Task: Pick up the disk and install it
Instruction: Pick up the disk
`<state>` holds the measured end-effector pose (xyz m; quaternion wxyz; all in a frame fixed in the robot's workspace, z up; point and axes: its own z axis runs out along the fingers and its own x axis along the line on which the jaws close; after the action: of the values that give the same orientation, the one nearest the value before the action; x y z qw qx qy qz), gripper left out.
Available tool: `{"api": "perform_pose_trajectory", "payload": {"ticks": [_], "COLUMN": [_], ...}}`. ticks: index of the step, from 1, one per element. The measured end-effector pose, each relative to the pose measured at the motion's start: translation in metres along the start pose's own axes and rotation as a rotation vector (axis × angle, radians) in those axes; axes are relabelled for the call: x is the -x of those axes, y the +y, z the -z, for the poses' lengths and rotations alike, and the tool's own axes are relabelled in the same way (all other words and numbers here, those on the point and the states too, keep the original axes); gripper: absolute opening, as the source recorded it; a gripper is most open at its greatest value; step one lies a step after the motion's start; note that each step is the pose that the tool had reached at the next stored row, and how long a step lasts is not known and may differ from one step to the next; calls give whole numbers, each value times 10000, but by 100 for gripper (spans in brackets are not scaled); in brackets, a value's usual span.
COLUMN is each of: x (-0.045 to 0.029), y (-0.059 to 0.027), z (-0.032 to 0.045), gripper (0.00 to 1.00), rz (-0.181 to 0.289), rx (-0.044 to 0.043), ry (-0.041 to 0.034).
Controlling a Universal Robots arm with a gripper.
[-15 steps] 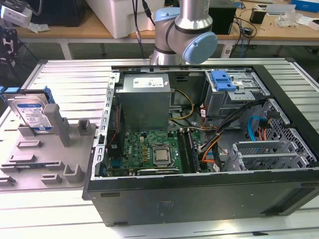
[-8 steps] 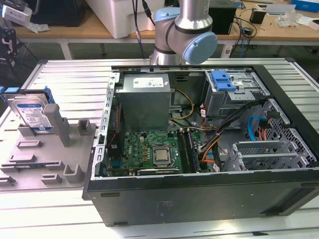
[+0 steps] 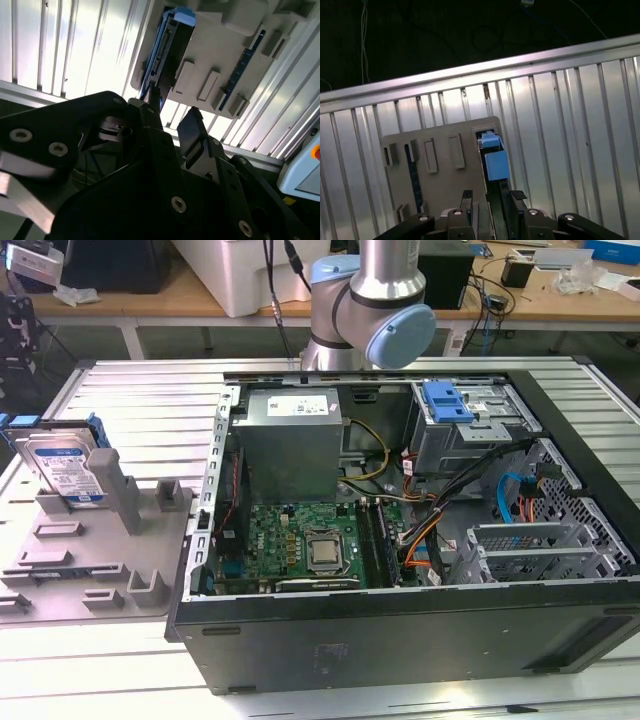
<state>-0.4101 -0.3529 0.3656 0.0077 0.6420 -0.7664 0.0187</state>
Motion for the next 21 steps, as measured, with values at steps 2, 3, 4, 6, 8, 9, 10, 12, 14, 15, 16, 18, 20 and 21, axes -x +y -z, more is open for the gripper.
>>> {"api": "perform_pose_trajectory", "payload": {"ticks": [2, 3, 4, 6, 8, 9, 10, 12, 14, 15, 16, 18, 20, 21], "x": [0, 1, 0, 1, 0, 0, 0, 1, 2, 2, 1, 2, 3, 4], "y": [2, 2, 1, 1, 2, 2, 2, 2, 3, 3, 2, 2, 3, 3], "z": [-2, -6, -8, -12, -18, -21, -25, -32, -41, -43, -44, -46, -48, -49], "gripper": [42, 42, 42, 42, 42, 42, 42, 42, 42, 42, 42, 42, 42, 42], "rz": [34, 79, 107, 142, 166, 173, 183, 206, 252, 272, 312, 584, 862, 1032], "rx": [3, 29, 63, 122, 253, 327, 442, 617, 735, 752, 762, 762, 758, 755], "ry": [-15, -166, -276, -386, -431, -430, -423, -431, -437, -433, -430, -425, -419, -415]}}
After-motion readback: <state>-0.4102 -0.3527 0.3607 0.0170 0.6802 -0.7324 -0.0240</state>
